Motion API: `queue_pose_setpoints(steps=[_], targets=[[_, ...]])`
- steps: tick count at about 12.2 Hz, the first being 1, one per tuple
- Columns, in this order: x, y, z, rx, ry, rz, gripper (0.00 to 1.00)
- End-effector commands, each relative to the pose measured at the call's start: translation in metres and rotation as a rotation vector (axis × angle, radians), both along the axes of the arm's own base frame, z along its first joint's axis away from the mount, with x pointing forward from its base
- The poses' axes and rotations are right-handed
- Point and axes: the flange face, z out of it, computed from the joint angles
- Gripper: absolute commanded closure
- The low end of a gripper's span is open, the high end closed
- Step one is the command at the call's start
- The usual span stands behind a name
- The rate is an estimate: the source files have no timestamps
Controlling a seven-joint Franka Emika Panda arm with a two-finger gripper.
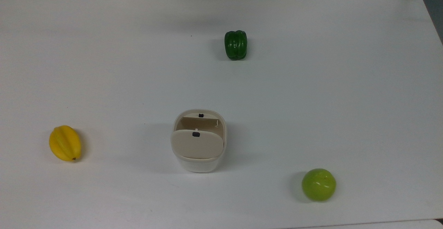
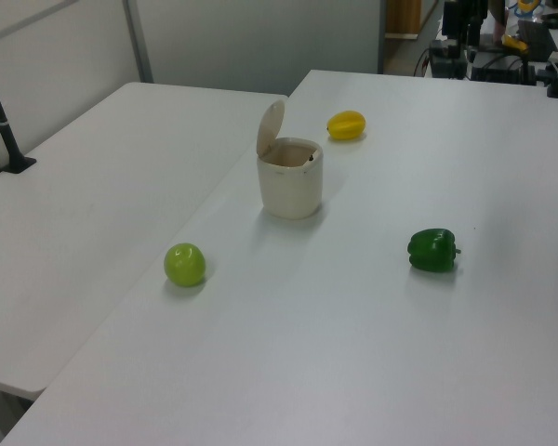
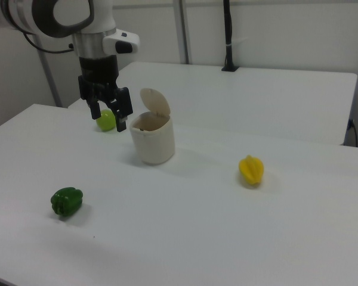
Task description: Close garbage bin
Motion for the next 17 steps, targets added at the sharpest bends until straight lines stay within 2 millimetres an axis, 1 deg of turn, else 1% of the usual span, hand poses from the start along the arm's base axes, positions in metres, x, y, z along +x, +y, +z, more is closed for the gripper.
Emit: queue_pose_setpoints(steps=[1, 2, 4, 5, 8, 11, 12, 14, 15, 17], targets=[[-0.012, -0.008, 0.005, 0.006, 0.017, -0.006, 0.0], [-0.016, -0.008, 0.003, 0.013, 0.046, -0.006, 0.0], [-0.019, -0.001, 0.001, 0.024, 0.077, 0.003, 0.0], [-0.017, 0.003, 0.001, 0.039, 0.074, 0.002, 0.0], [-0.017, 0.004, 0.002, 0.108, 0.062, -0.008, 0.0], [-0.013, 0.008, -0.004, 0.098, 0.069, 0.003, 0.0], [-0.011, 0.009, -0.006, 0.099, 0.073, 0.003, 0.08], [-0.01, 0.013, -0.008, 0.113, 0.077, 0.006, 0.45], [-0.011, 0.015, -0.009, 0.128, 0.087, 0.008, 0.59], [-0.008, 0.019, -0.012, 0.152, 0.082, 0.007, 0.77]])
